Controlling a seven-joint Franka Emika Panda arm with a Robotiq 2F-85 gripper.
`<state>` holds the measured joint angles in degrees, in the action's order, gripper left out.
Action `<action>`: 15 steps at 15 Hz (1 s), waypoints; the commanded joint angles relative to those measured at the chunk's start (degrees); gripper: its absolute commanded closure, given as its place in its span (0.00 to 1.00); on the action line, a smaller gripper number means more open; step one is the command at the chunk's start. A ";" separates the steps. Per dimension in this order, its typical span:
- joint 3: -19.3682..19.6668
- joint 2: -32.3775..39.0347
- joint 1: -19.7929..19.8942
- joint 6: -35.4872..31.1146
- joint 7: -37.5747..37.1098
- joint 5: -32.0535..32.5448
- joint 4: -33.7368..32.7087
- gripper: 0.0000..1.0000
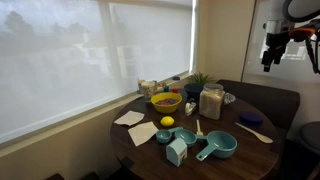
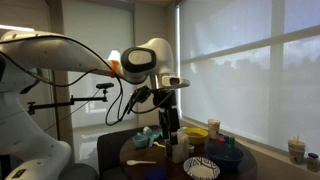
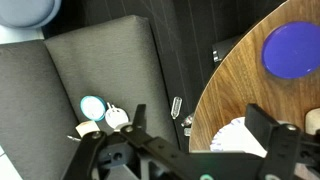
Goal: Put the white spoon in the clear container
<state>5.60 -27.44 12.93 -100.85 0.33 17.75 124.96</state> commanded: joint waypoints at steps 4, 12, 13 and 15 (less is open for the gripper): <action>0.87 0.01 -1.11 0.25 -0.34 0.41 -0.15 0.00; 0.24 0.63 -5.27 1.30 1.76 -5.62 3.45 0.00; -0.17 1.16 -6.39 1.78 1.36 -7.43 4.17 0.00; -1.05 1.84 -8.44 2.42 0.13 -11.29 5.78 0.00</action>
<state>5.34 -26.61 7.04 -100.05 0.59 11.23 129.18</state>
